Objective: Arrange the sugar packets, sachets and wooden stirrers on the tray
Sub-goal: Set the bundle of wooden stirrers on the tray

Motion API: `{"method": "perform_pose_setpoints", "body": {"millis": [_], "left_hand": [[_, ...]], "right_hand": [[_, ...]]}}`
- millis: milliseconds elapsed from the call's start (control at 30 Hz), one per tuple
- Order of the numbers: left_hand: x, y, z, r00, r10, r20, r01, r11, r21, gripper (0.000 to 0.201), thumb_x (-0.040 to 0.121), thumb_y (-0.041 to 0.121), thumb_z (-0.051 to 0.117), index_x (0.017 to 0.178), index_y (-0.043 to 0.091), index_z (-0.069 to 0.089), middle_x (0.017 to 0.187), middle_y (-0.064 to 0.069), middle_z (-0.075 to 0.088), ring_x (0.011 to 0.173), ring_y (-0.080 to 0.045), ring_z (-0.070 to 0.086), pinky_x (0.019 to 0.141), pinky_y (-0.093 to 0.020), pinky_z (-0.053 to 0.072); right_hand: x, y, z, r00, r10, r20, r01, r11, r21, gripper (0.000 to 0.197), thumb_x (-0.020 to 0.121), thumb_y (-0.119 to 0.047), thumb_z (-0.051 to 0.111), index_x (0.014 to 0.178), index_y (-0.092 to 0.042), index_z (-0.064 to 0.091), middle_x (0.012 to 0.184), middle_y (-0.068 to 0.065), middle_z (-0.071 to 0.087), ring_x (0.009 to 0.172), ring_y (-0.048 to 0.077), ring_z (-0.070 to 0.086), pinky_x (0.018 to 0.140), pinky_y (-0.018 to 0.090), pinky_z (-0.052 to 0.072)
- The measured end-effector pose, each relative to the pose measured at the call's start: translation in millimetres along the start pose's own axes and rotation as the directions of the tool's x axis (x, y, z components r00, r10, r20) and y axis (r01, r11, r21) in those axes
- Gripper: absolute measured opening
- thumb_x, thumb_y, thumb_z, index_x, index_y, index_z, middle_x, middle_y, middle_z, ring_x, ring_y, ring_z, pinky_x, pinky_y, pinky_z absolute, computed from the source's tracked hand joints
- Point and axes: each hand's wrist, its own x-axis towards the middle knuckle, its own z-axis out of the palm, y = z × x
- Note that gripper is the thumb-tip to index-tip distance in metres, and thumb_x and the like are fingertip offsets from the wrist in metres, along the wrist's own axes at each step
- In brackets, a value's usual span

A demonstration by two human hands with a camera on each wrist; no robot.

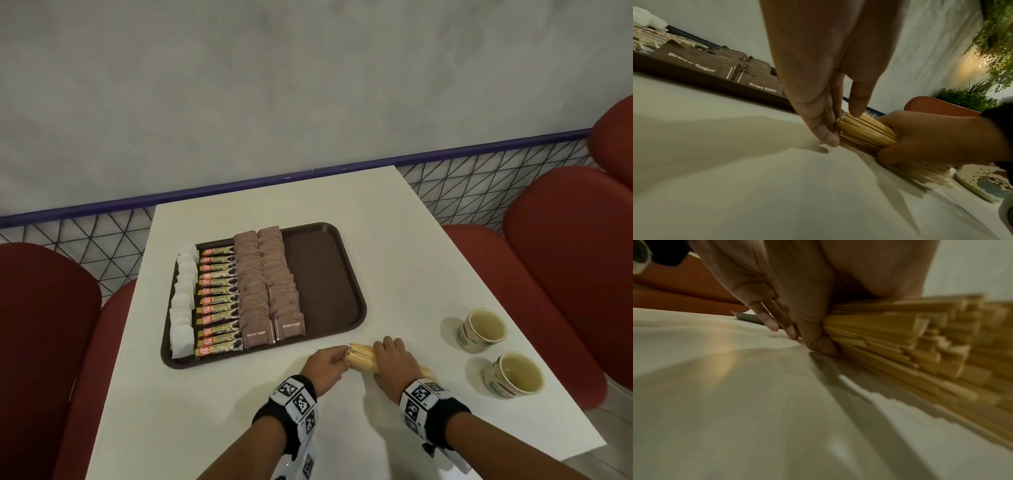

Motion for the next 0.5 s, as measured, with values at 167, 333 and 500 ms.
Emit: {"method": "perform_pose_setpoints", "body": {"millis": [167, 333, 500], "left_hand": [[-7, -1, -4, 1.0, 0.009, -0.012, -0.01, 0.997, -0.07, 0.04, 0.09, 0.0, 0.049, 0.127, 0.014, 0.056, 0.104, -0.004, 0.059, 0.091, -0.015, 0.053, 0.07, -0.016, 0.044], [-17, 7, -24, 0.996, 0.059, -0.069, -0.067, 0.991, -0.112, 0.029, 0.091, -0.001, 0.045, 0.108, 0.016, 0.061, 0.094, -0.004, 0.064, 0.083, -0.013, 0.062, 0.065, -0.014, 0.043], [-21, 14, -54, 0.976, 0.079, -0.201, -0.121, 0.971, -0.208, 0.026, 0.095, -0.005, 0.036, 0.101, 0.007, 0.059, 0.079, -0.004, 0.065, 0.057, -0.001, 0.062, 0.059, -0.016, 0.045]], "right_hand": [[5, -1, -4, 0.997, -0.068, 0.026, 0.069, 0.997, -0.036, 0.036, 0.088, -0.017, 0.047, 0.122, -0.009, 0.041, 0.123, 0.01, 0.048, 0.112, 0.027, 0.046, 0.088, 0.035, 0.043], [10, 0, -14, 0.996, -0.087, 0.036, 0.083, 0.993, 0.084, 0.034, 0.087, -0.019, 0.048, 0.12, -0.009, 0.045, 0.122, 0.009, 0.05, 0.111, 0.026, 0.048, 0.087, 0.033, 0.042], [18, -8, -48, 1.0, -0.013, 0.02, 0.005, 0.944, 0.329, 0.034, 0.084, -0.025, 0.056, 0.115, -0.01, 0.053, 0.116, 0.009, 0.059, 0.106, 0.028, 0.058, 0.083, 0.027, 0.041]]}}
